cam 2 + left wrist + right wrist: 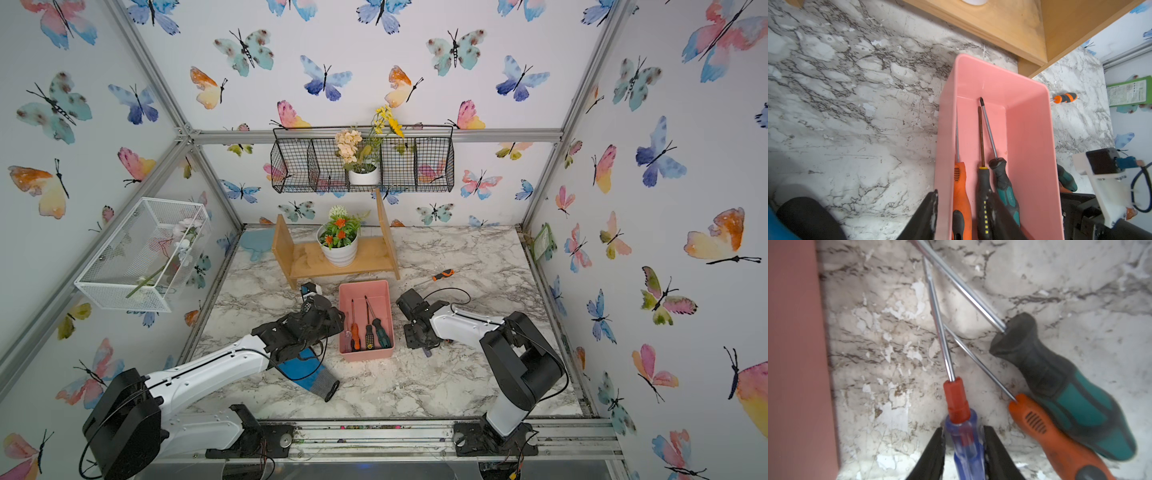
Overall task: Put the screwdriver on the desktop into the storage box
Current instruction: Pick up the screwdriver from the center of the board.
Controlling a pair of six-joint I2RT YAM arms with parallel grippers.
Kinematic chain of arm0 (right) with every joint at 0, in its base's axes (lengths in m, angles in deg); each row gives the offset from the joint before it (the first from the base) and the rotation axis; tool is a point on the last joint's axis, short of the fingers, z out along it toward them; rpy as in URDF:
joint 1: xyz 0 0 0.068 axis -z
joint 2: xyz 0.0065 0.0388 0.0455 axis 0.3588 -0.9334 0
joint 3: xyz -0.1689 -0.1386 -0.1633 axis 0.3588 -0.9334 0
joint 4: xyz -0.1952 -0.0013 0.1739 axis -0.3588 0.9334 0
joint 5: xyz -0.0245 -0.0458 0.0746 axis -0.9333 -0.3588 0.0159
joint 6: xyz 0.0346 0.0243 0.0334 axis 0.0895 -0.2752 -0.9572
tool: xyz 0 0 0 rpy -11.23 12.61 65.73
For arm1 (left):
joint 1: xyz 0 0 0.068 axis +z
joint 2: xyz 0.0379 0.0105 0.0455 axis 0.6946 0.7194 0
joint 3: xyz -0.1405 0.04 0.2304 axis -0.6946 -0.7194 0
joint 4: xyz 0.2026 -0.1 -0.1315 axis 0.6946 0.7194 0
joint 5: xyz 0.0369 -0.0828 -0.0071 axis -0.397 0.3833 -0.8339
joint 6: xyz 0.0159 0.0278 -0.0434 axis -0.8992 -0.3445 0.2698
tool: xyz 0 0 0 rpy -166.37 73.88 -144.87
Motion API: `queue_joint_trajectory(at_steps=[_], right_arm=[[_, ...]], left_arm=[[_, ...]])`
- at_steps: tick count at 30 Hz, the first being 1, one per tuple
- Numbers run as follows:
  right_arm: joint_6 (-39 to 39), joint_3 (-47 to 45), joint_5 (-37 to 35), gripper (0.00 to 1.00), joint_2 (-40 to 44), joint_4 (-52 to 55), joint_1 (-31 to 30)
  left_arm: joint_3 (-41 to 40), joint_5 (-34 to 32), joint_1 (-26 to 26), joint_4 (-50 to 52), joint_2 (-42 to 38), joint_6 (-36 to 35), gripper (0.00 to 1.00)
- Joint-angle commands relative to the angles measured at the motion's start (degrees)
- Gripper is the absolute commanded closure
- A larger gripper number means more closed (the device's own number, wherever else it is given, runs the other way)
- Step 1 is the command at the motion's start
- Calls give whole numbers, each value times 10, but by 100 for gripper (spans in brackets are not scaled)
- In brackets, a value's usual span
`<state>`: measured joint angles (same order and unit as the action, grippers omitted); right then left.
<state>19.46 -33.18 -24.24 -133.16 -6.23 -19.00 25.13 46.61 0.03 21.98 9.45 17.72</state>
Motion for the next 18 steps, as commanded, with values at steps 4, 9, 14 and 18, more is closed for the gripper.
queue_joint_trajectory(at_steps=[4,9,14,18], right_arm=[[15,3,26,77,-5,15,4],[17,7,37,84,13,28,4],[12,21,47,87,51,45,4],[4,59,53,88,82,77,4]], left_arm=[[-21,-36,-1,15,-18,28,57],[-21,-41,-1,18,-21,31,57],[-22,-45,0,20,-25,37,57],[-23,-47,2,20,-27,44,57]])
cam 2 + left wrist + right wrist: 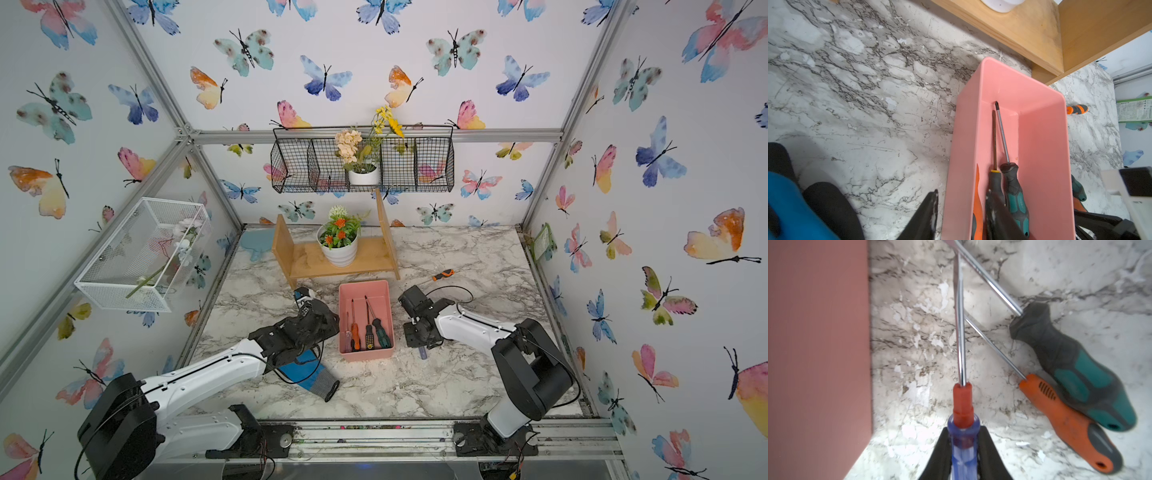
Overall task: Put the screwdriver on the desktop into the storage box
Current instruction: Pick up the screwdriver from the center of the board, then place the screwdriver in the storage box.
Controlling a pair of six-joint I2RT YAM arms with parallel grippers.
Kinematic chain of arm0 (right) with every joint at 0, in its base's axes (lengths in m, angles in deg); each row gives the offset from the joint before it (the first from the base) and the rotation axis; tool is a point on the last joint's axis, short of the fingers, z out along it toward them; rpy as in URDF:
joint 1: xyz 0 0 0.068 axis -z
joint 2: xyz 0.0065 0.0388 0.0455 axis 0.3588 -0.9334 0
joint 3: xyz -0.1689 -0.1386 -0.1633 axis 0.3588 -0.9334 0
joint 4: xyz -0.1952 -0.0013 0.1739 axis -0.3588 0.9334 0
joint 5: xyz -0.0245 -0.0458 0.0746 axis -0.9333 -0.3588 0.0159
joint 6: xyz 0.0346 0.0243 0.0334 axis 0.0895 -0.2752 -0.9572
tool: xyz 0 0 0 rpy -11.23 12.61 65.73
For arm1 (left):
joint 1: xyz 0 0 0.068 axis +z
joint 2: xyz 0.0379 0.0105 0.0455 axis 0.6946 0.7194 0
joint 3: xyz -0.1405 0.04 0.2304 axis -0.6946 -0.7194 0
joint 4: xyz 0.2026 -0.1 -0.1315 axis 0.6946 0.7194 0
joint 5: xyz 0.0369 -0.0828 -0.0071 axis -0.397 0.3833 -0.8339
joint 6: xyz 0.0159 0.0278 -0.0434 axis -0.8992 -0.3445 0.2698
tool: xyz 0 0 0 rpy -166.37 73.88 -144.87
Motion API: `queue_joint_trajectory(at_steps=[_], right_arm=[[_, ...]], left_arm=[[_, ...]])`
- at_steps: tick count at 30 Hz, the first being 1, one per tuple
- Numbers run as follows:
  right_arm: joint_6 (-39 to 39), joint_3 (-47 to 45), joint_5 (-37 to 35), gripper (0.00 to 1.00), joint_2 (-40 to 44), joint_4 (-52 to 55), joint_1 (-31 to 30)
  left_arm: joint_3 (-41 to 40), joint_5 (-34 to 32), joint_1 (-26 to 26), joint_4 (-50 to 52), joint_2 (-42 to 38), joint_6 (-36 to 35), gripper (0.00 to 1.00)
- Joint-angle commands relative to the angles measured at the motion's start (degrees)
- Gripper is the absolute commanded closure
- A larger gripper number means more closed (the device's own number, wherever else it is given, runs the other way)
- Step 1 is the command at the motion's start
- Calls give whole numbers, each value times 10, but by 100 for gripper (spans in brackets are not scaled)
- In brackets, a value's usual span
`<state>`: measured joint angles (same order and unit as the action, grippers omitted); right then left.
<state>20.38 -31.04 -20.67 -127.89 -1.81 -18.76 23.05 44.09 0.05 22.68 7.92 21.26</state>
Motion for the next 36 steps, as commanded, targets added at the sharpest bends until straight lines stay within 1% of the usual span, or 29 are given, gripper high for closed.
queue_joint_trajectory(at_steps=[1,4,7,10,11,16,19,21,26,32,34,36], right_arm=[[-8,49,17,88,36,41,1],[-20,95,24,89,56,56,2],[-45,136,56,90,61,52,-3],[-76,171,77,91,45,35,-33],[-86,181,81,93,35,27,-43],[-137,206,113,96,-25,-26,-83],[-155,214,103,97,-61,-39,-109],[-169,206,103,98,-77,-52,-115],[-183,185,84,98,-107,-90,-119],[-172,191,85,91,-159,-108,-119],[-172,186,87,86,-168,-115,-120],[-170,183,88,77,-173,-119,-120]], left_arm=[[-3,-22,2,13,-14,11,57],[-7,-20,4,10,-18,19,57],[-15,-15,7,4,-22,25,56],[-22,-14,9,3,-27,30,56],[-23,-13,11,2,-28,32,55],[-26,-2,31,-4,-24,38,55],[-27,1,33,0,-25,41,55],[-36,10,32,-7,-28,45,55],[-48,19,32,-18,-26,51,55],[-40,23,32,-14,-20,43,55],[-42,22,33,-15,-21,42,55],[-42,22,33,-16,-20,43,55]])
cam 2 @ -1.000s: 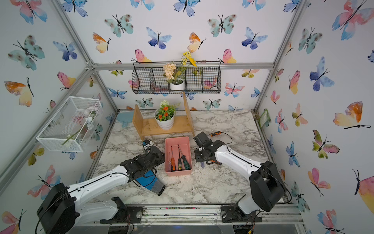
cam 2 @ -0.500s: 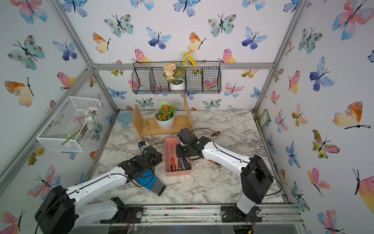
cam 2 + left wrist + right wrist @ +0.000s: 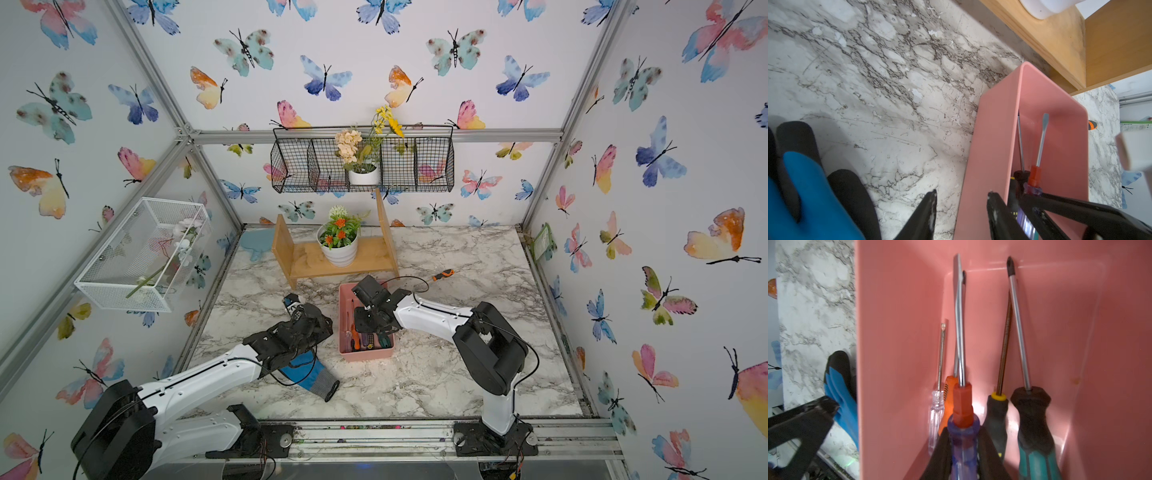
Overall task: Put the screwdriver on the desktop into the storage box
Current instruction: Place the screwdriver in the storage box, then pick up the screwdriver from the center of the board.
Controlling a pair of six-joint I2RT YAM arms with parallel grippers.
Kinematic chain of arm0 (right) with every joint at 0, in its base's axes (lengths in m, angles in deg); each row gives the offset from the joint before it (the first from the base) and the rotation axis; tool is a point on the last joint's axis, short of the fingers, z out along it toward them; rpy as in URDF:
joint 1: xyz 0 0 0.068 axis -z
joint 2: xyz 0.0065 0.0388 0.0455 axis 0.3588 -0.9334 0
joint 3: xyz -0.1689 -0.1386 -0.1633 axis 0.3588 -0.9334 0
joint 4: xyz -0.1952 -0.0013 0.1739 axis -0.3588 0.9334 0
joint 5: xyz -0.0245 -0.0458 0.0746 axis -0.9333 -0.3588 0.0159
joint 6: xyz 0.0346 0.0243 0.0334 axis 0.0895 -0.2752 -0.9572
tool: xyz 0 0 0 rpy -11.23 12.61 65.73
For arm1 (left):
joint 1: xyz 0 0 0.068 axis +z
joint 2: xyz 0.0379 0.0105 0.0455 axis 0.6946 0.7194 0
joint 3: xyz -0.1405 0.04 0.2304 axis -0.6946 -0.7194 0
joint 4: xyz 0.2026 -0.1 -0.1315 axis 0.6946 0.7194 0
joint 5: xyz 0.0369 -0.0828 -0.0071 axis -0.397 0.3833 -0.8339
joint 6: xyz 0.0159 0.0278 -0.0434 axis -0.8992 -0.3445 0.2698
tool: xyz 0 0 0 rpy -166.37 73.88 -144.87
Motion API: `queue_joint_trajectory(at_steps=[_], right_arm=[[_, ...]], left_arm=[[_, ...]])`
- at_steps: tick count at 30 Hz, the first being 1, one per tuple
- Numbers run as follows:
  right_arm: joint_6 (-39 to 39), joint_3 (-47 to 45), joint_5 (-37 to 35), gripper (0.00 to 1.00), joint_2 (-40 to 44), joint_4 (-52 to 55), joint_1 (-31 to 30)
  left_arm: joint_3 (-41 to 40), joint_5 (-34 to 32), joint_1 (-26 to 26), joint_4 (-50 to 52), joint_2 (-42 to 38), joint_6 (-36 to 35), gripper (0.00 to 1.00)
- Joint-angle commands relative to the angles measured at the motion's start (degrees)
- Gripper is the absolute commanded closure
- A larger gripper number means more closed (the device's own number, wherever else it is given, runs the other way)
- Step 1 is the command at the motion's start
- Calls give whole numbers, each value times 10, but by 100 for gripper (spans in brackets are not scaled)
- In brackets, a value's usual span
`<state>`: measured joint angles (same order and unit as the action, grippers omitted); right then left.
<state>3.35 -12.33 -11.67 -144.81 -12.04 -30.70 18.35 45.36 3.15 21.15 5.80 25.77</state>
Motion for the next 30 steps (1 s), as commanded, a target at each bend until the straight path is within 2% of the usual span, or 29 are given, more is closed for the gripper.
queue_joint_trajectory(at_steps=[1,8,11,16,18,20,22,25,30], right_arm=[[2,-3,-1,73,-6,-18,0],[22,-3,-3,47,12,-25,0],[42,-2,-29,46,47,-8,0],[118,-31,-149,42,153,45,18],[155,-54,-147,42,180,73,51],[198,-75,-112,42,193,103,93],[217,-79,-117,43,194,157,115],[218,-108,-138,41,203,167,127],[207,-148,-125,42,191,151,166]], left_arm=[[5,10,1,-2,2,-3,55],[9,17,2,-6,7,-12,54],[12,19,1,-6,5,-17,54],[11,22,1,-7,-2,-29,54],[11,24,1,-12,-3,-36,54],[11,26,1,-15,-3,-38,54],[10,28,2,-20,-1,-38,54],[6,31,1,-25,2,-37,55],[4,37,1,-28,4,-37,55]])
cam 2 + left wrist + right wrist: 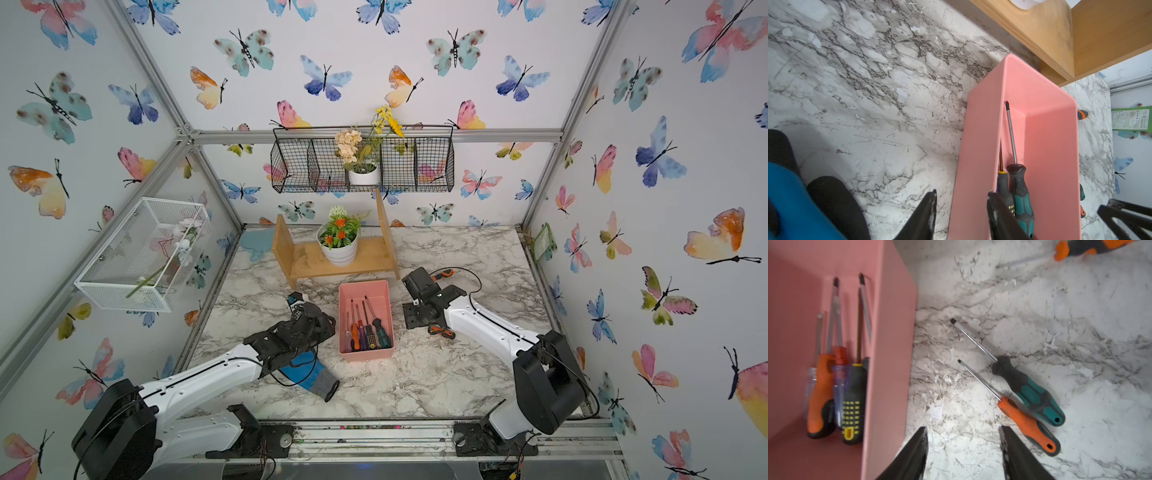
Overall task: Put the screwdriver on the desktop into the storage box
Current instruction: Pick up the screwdriver from the center of the board.
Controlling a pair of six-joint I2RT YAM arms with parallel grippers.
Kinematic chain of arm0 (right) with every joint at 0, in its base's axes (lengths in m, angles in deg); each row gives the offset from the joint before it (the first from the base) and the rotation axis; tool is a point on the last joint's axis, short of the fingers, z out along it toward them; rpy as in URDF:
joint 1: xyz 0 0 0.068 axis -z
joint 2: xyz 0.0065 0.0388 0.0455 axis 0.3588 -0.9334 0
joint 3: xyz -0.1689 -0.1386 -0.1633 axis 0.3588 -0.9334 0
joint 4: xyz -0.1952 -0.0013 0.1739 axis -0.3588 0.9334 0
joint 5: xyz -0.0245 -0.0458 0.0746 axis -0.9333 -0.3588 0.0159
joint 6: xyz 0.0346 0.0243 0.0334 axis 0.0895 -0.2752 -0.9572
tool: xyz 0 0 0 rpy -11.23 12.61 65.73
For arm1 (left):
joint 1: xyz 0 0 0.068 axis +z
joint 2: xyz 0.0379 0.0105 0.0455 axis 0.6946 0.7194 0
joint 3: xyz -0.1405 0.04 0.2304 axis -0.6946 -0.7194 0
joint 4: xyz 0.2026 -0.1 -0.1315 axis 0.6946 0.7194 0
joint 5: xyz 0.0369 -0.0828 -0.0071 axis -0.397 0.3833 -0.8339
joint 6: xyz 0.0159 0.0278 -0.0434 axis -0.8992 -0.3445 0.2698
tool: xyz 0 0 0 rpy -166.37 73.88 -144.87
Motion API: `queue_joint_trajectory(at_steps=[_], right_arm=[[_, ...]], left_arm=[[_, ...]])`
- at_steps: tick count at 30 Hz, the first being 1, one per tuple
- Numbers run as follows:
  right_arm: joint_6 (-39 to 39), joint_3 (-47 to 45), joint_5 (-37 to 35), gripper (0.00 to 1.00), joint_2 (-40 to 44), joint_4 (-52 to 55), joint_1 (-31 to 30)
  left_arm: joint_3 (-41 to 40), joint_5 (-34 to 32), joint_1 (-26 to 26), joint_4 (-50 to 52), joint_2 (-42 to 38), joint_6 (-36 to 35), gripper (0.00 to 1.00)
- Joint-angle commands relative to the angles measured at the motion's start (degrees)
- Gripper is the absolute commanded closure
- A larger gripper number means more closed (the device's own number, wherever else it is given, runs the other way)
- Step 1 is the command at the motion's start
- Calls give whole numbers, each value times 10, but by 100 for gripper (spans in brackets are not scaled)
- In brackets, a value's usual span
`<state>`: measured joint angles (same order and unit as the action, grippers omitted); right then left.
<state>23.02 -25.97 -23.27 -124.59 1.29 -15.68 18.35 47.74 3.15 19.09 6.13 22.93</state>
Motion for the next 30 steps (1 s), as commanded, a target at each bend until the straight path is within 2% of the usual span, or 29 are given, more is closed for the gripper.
queue_joint_trajectory(at_steps=[1,20,26,30], right_arm=[[12,-14,-7,42,-21,19,20],[34,-30,-75,42,-90,0,56],[35,-30,-69,42,-101,-5,63],[33,-32,-35,42,-107,1,63]], left_arm=[[4,13,1,-6,-1,-8,55],[-6,28,1,-22,-4,-7,55],[-6,35,1,-31,-1,-12,53],[-6,36,1,-32,0,-13,53]])
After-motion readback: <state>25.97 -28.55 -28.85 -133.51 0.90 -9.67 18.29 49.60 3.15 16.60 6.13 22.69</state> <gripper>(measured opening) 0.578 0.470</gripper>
